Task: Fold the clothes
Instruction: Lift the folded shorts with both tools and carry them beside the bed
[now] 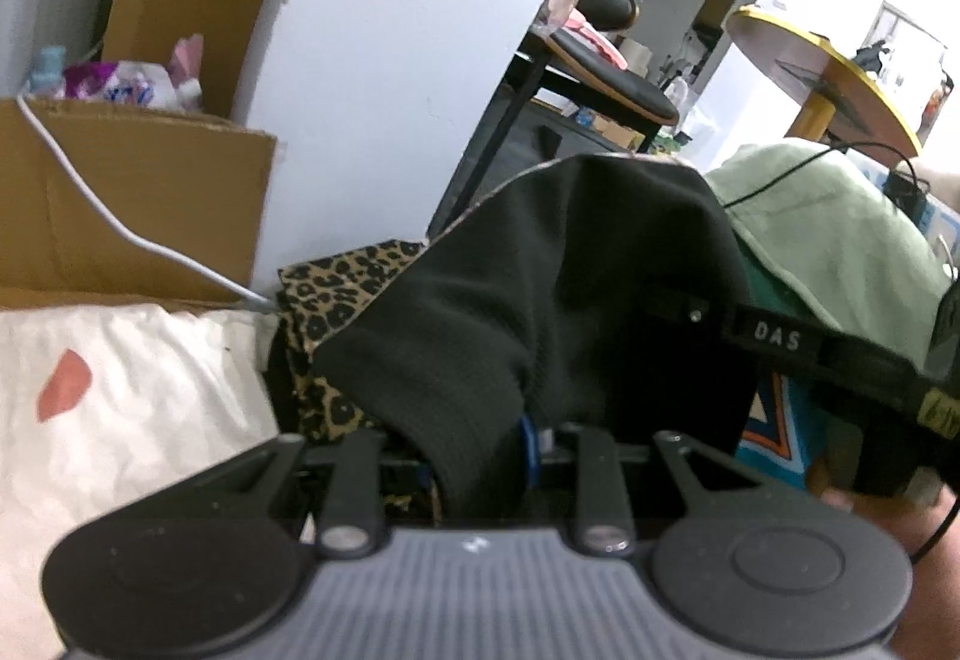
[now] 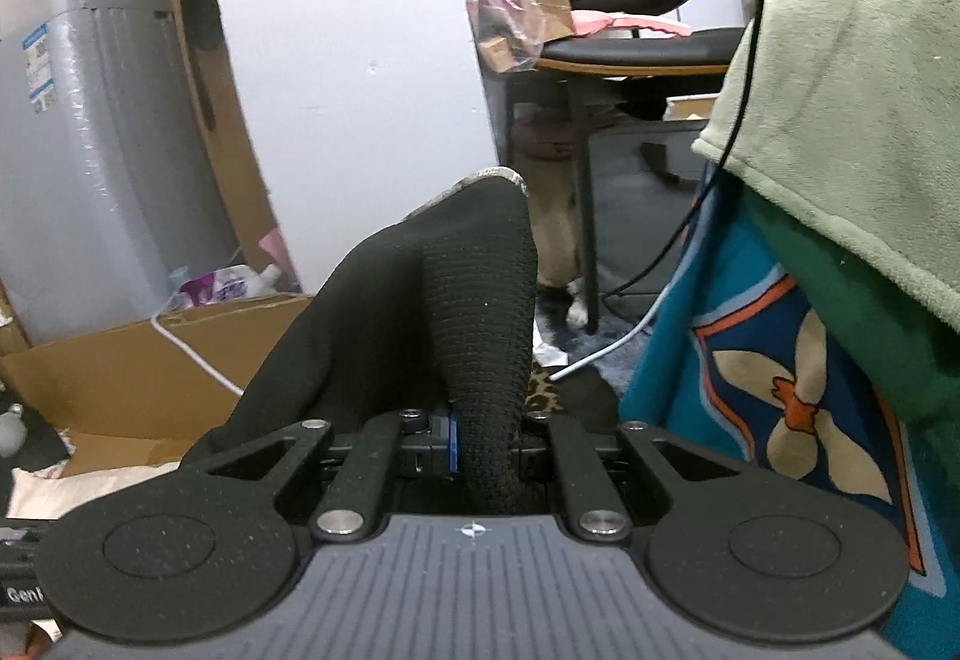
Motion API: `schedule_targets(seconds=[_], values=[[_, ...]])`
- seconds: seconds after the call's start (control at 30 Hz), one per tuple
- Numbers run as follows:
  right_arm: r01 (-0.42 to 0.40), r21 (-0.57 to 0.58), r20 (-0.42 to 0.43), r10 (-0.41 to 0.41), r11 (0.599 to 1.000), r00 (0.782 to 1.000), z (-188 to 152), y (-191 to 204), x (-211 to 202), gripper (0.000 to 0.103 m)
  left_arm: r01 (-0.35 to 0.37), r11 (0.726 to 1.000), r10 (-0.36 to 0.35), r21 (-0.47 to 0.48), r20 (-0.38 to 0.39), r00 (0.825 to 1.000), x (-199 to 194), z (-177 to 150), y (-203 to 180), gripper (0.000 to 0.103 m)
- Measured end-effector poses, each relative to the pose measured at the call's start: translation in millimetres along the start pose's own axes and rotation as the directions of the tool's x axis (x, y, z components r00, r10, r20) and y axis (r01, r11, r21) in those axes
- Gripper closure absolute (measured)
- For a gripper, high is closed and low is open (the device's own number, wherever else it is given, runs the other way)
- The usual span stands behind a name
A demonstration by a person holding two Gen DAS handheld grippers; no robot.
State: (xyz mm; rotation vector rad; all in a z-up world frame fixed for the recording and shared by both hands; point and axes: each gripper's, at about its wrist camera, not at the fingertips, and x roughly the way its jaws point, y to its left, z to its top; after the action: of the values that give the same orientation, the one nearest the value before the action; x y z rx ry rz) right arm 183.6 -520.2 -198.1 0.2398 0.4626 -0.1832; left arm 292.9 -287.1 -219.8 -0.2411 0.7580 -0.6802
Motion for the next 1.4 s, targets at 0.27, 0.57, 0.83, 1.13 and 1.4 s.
schedule_targets(seconds=[0.27, 0.57, 0.83, 1.13, 1.4], values=[[0.036, 0.056, 0.003, -0.036, 0.998, 0.999, -4.8, -20.8, 36.2, 0.094, 0.073, 0.997, -0.072, 0.012, -0.030, 0.997, 34.2, 10.7, 22.3, 0.075], [0.032, 0.031, -0.029, -0.031, 0.999, 0.999, -5.1, -19.0, 76.5, 0.094, 0.078, 0.996, -0.081, -0.053, -0.060, 0.995, 60.3, 18.0, 55.3, 0.075], [-0.005, 0.024, -0.029, 0.006, 1.000, 1.000, -2.5, -15.9, 105.9, 0.094, 0.052, 0.993, -0.057, -0.105, -0.046, 0.997, 66.6, 23.5, 75.0, 0.075], [-0.029, -0.022, -0.079, 0.027, 0.999, 0.997, -0.6, -13.7, 140.3, 0.094, 0.043, 0.994, -0.049, -0.100, -0.065, 0.997, 84.2, 30.0, 93.9, 0.075], [0.000, -0.067, -0.102, -0.007, 0.998, 0.995, 5.6, -22.7, 171.0, 0.094, 0.055, 0.996, -0.060, -0.068, -0.070, 0.996, 110.6, 43.2, 96.9, 0.075]])
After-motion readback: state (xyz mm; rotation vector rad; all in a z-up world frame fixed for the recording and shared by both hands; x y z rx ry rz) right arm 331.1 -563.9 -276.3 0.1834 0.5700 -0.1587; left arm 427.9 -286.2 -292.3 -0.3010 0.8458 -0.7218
